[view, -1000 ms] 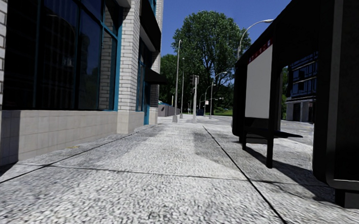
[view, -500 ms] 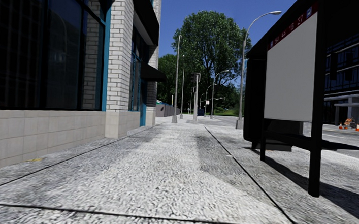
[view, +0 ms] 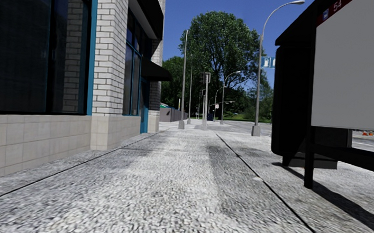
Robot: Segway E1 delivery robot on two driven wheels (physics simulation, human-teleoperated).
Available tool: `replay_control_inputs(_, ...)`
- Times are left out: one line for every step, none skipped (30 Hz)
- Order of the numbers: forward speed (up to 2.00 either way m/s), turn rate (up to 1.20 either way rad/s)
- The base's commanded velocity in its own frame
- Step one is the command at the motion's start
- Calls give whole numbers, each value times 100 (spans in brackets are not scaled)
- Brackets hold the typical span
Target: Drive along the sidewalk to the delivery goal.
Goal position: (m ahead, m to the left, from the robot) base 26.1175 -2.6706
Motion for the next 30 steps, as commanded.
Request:
replay_control_inputs(200,0)
replay_control_inputs(200,0)
replay_control_inputs(200,0)
replay_control_inputs(200,0)
replay_control_inputs(200,0)
replay_control_inputs(200,0)
replay_control_inputs(200,0)
replay_control_inputs(200,0)
replay_control_inputs(200,0)
replay_control_inputs(200,0)
replay_control_inputs(200,0)
replay_control_inputs(200,0)
replay_control_inputs(200,0)
replay_control_inputs(200,0)
replay_control_inputs(200,0)
replay_control_inputs(200,0)
replay_control_inputs(200,0)
replay_control_inputs(200,0)
replay_control_inputs(200,0)
replay_control_inputs(200,0)
replay_control_inputs(200,0)
replay_control_inputs(200,0)
replay_control_inputs(200,0)
replay_control_inputs(200,0)
replay_control_inputs(200,0)
replay_control_inputs(200,0)
replay_control_inputs(200,0)
replay_control_inputs(200,0)
replay_control_inputs(200,0)
replay_control_inputs(200,0)
